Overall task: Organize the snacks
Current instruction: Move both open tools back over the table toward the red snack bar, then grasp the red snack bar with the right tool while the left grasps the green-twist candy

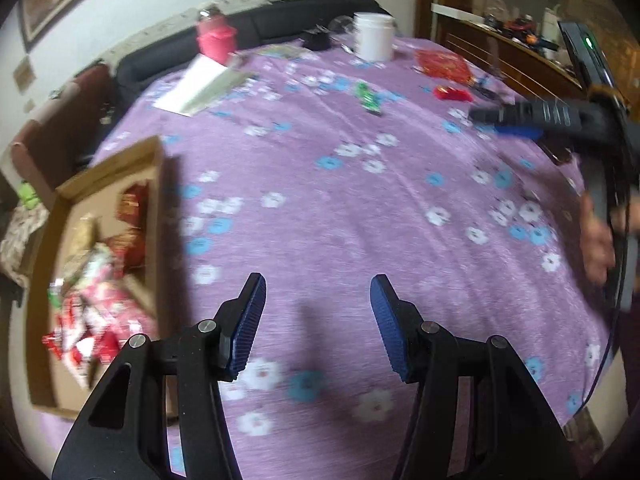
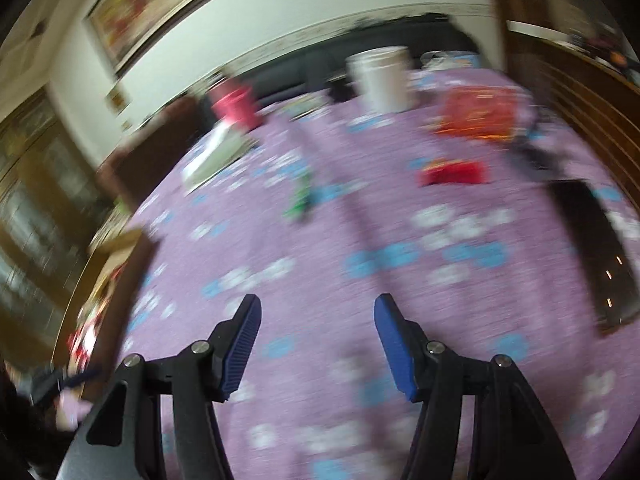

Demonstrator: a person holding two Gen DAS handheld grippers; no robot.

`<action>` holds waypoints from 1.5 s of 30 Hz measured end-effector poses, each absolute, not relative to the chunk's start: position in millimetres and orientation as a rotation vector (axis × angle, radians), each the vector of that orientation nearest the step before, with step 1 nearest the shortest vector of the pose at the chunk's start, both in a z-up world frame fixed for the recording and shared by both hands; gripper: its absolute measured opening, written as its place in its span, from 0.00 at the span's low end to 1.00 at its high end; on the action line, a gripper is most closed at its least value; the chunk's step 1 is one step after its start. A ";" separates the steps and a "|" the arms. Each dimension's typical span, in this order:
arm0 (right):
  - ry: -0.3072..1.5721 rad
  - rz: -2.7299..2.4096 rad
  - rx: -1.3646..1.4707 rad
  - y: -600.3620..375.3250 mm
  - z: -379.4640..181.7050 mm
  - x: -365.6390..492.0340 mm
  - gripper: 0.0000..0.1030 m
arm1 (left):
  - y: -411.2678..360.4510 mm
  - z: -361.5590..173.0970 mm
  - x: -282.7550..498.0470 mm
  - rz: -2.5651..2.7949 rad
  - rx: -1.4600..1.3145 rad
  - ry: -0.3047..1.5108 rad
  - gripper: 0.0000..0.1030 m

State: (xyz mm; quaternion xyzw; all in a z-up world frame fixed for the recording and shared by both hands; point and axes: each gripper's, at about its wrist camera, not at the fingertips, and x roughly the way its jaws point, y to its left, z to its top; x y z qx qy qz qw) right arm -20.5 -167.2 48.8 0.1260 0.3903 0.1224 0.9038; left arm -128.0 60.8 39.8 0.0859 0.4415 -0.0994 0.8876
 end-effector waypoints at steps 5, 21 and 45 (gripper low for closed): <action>0.766 0.095 0.327 -228.9 56.8 10.5 0.60 | 45.9 25.2 -123.7 -0.263 0.178 0.958 0.53; 0.862 0.034 0.444 -262.8 32.8 153.4 0.60 | 83.4 40.8 -107.0 -0.259 -0.015 0.930 0.53; 0.935 0.127 0.124 -184.1 24.0 118.8 0.49 | 74.9 14.3 -105.0 -0.298 -0.047 1.027 0.53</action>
